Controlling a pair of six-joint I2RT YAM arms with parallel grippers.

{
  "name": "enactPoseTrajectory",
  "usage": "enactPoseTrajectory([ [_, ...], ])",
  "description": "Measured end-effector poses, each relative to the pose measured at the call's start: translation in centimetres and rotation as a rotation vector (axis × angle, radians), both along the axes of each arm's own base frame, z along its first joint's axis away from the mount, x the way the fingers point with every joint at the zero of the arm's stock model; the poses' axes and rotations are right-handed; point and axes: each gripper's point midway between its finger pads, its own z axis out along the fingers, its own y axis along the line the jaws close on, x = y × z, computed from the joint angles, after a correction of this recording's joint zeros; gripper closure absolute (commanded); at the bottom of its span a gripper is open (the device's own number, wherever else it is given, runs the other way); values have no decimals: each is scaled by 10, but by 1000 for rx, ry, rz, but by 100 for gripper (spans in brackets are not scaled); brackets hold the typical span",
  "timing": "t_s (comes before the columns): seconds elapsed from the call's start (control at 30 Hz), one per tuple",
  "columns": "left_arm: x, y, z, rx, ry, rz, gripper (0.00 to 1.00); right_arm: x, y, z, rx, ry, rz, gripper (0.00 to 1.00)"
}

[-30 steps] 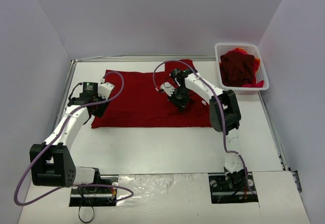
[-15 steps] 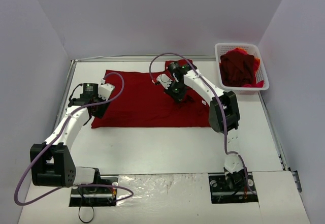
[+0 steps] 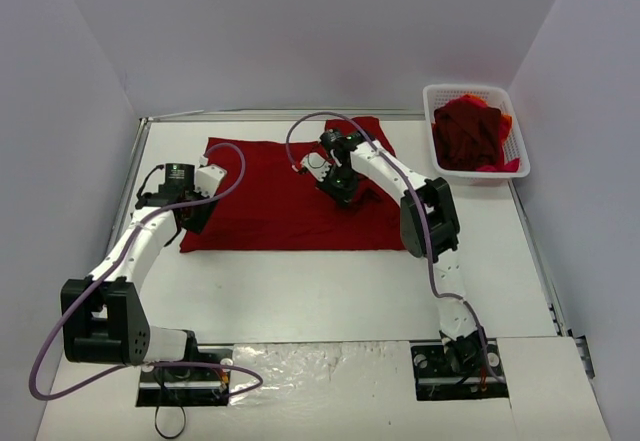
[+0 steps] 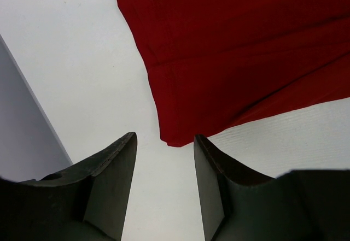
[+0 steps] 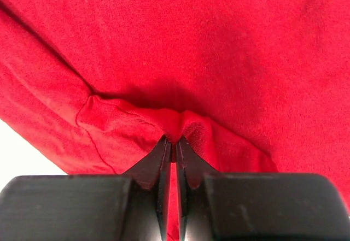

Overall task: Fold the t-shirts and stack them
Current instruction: Fold the flattened tshirt in 1/3 of the way

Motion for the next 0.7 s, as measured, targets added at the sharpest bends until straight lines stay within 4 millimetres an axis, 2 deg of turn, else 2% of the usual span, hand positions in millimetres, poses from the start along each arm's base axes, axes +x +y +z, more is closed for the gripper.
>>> enactPoseTrajectory([
  [0.03,0,0,-1,0,3,0,55,0,0,-2,-3,3,0,95],
  [0.07,0,0,-1,0,5,0,55,1,1,-4,-4,3,1,88],
  [0.27,0,0,-2,1,7,0,55,15,9,-2,10,-36,5,78],
  [0.3,0,0,-2,1,8,0,55,19,11,-1,15,-49,3,73],
  [0.47,0,0,-3,1,10,0,55,36,18,5,35,-122,-10,71],
  [0.7,0,0,-5,1,18,0,55,54,19,11,33,-206,-59,71],
])
